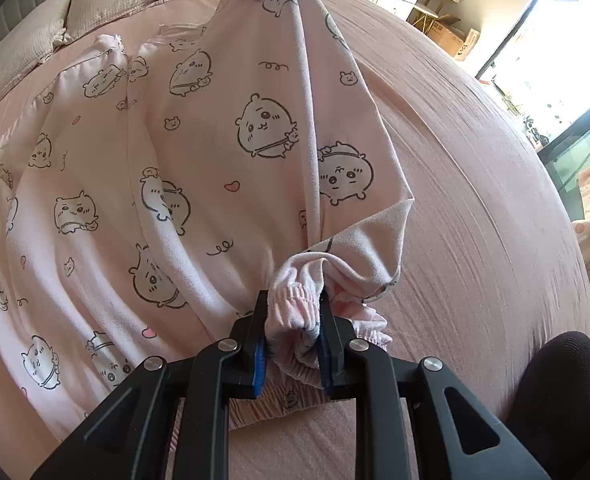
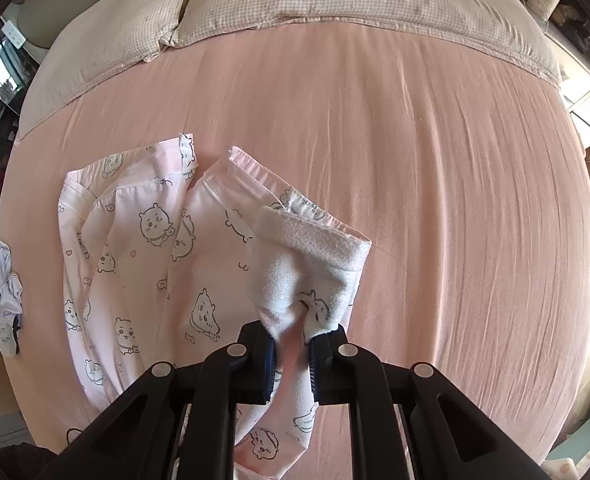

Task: Fold clothes

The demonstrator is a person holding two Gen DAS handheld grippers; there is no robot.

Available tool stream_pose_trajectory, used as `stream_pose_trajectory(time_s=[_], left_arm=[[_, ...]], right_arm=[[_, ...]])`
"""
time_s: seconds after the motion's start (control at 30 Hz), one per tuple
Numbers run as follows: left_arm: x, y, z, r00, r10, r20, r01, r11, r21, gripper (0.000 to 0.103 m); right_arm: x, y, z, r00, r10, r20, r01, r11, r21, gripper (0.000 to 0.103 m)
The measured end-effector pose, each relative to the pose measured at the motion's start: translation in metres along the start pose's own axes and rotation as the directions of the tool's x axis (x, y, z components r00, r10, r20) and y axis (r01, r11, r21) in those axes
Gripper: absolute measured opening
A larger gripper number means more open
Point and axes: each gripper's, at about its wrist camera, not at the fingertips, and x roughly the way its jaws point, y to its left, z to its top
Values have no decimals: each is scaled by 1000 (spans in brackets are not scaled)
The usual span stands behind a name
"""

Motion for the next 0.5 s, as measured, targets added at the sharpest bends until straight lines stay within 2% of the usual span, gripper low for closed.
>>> stream_pose_trajectory(time_s=[0.17, 0.27, 0.5], left_arm=[[1, 4, -5, 996, -34, -80, 32, 999, -25, 18], [3, 13, -5, 987, -85, -139, 73, 993, -88, 18], [1, 18, -10, 980, -106, -170, 85, 988, -129, 18]], right_arm=[[-2, 1, -1, 1000, -19, 0, 19, 1000, -24, 11], [-3, 2, -1, 1000, -29, 0, 29, 999, -36, 11], [-4, 1, -1, 1000, -28, 4, 28, 999, -39, 11]])
